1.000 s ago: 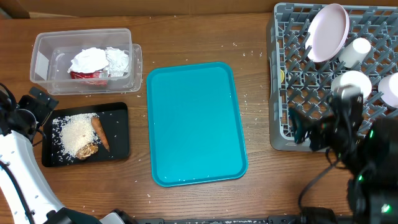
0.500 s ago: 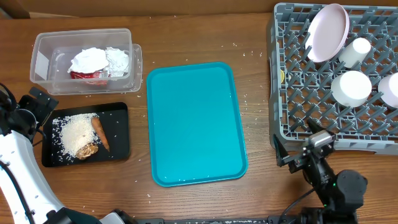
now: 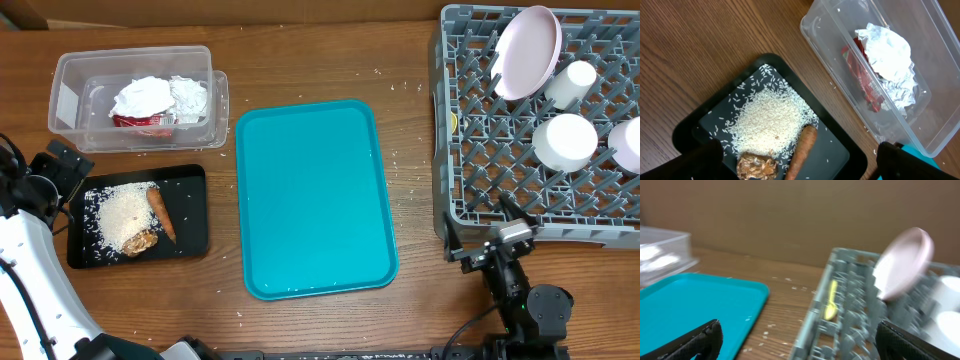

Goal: Sort waste into correct bins and load items into the dishwasher

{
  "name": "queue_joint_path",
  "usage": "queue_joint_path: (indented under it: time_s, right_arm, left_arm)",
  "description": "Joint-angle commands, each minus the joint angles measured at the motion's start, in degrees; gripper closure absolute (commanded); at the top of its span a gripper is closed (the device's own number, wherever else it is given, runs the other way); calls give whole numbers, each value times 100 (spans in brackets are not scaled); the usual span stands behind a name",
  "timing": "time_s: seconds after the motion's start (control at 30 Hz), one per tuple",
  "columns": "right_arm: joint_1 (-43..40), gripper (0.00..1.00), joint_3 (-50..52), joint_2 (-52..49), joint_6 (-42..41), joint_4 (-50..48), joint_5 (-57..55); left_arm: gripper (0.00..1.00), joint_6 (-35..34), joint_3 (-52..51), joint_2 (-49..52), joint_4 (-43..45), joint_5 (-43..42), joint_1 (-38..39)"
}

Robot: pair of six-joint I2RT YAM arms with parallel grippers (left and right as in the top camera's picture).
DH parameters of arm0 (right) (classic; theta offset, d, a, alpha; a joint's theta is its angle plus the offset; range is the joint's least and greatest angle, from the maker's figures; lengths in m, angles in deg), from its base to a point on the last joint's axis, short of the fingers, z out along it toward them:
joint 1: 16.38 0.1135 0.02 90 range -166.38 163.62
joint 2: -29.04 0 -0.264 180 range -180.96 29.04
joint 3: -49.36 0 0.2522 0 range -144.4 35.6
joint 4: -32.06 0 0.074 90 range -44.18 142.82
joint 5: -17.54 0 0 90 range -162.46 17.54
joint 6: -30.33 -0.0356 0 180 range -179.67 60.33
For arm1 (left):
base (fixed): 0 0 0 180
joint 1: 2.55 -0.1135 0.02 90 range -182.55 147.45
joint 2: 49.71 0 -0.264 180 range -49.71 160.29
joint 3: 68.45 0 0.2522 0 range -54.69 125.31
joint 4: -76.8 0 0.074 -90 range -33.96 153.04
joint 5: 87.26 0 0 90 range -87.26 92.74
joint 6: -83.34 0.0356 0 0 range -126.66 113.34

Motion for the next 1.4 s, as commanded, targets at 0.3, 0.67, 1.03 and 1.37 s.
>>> queue_joint_path:
  time_s: [0.3, 0.67, 1.03, 1.37]
  right_arm:
    - [90, 0, 90, 68, -643, 28, -1320]
    - [90, 0, 90, 68, -643, 28, -1320]
    - [90, 0, 90, 68, -643, 28, -1320]
    - [90, 0, 90, 68, -643, 28, -1320]
  left_arm:
    - [0, -57, 31, 17, 9, 37, 11]
    - [0, -57, 31, 17, 9, 37, 22]
    - [0, -57, 31, 20, 11, 37, 11]
    - [0, 212, 31, 20, 7, 459, 9]
